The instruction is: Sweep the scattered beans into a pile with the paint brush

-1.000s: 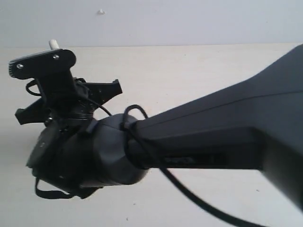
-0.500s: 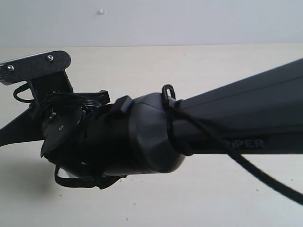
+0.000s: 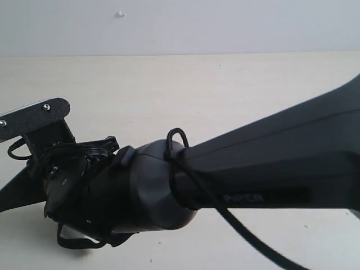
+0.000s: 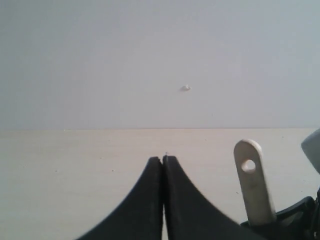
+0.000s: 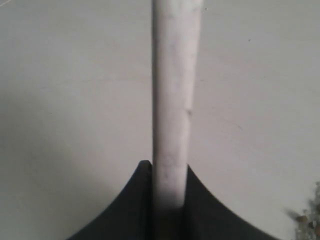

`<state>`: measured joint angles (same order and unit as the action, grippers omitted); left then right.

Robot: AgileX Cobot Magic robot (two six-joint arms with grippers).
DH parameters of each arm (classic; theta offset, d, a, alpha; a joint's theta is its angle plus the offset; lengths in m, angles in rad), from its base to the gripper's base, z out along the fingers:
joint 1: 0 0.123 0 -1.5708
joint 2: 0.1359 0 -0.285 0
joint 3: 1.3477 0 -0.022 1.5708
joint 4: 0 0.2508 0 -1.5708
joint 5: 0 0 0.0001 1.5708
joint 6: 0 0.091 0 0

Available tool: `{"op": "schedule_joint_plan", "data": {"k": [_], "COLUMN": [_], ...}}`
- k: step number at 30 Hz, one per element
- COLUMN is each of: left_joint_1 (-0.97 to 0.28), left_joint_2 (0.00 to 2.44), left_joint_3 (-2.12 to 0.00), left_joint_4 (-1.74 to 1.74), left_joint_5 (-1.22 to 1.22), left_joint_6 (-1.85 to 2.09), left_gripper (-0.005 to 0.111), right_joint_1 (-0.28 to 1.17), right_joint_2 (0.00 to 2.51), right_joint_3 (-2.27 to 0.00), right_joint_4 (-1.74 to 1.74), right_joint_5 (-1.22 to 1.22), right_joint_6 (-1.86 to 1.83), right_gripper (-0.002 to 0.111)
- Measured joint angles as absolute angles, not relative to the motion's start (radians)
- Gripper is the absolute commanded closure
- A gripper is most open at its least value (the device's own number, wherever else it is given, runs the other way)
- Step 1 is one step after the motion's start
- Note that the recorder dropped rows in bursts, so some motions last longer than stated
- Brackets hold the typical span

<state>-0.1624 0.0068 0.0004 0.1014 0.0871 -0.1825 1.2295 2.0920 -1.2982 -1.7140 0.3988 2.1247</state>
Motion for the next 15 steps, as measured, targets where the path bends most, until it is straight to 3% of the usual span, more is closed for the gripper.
{"op": "schedule_joint_plan", "data": {"k": [15], "left_joint_1": [-0.162], "left_joint_2": [0.007], "left_joint_3": [0.0], "left_joint_4": [0.101], "left_joint_5": [0.087], "left_joint_6": [-0.182], "left_gripper": [0.107], "right_joint_1": [1.162], "right_joint_2": [2.111], "right_joint_3": [-1.291], "right_joint_4": [-1.728], "right_joint_5": [0.557], "right_joint_6": [2.107], "right_gripper": [0.108]}}
